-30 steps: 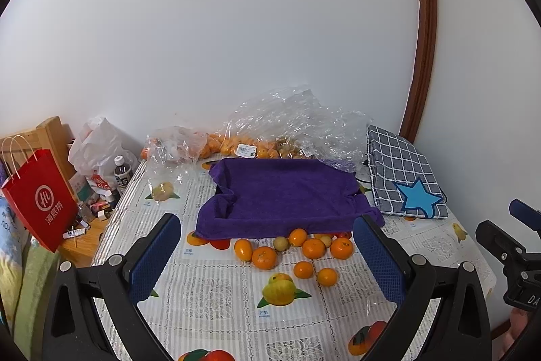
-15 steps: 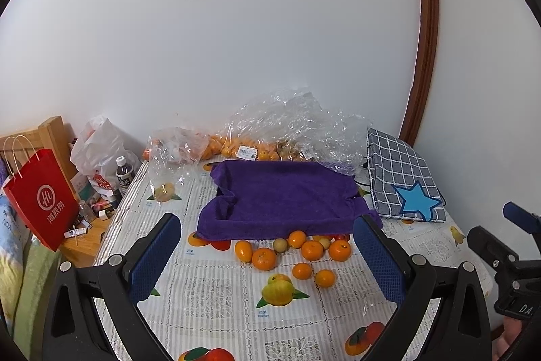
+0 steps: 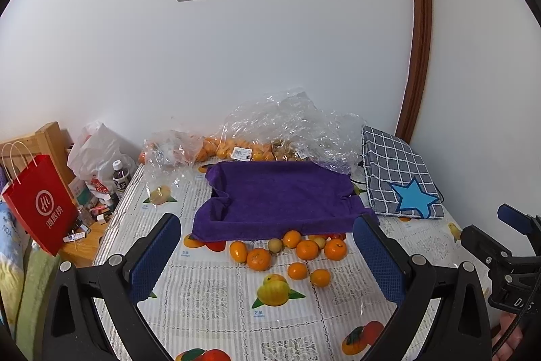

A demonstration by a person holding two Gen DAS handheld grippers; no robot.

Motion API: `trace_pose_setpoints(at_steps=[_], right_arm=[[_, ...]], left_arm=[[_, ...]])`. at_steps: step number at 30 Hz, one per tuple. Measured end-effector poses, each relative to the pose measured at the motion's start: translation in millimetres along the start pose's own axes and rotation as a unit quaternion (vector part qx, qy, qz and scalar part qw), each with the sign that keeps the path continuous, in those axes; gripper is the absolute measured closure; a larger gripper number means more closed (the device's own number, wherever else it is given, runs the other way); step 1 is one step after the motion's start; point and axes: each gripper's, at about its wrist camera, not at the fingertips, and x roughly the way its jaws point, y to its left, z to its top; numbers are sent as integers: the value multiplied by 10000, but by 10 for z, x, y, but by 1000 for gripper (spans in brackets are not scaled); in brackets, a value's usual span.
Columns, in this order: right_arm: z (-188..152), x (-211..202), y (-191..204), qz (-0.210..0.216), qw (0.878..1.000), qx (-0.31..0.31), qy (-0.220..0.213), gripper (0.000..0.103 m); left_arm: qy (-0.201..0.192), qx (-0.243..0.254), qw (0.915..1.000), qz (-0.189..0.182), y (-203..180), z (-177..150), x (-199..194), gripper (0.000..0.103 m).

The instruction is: Organize fruits

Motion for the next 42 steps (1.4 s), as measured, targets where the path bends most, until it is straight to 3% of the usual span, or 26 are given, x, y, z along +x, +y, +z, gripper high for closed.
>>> trace_pose_setpoints(at_steps=[18,31,42], right_arm=[[-59,32,-41,-149,9999,-69,-48,1],[-46,182,-120,-399,9991,117,18,0],[-270,772,-185,-286,9978,97,595,0]], left_arm=[[84,-81,9998,-178,-10,-17,121,0],[60,-170,9998,-107,45,-36,229,0],[456,-190,9987,90,259,-285,749,0]])
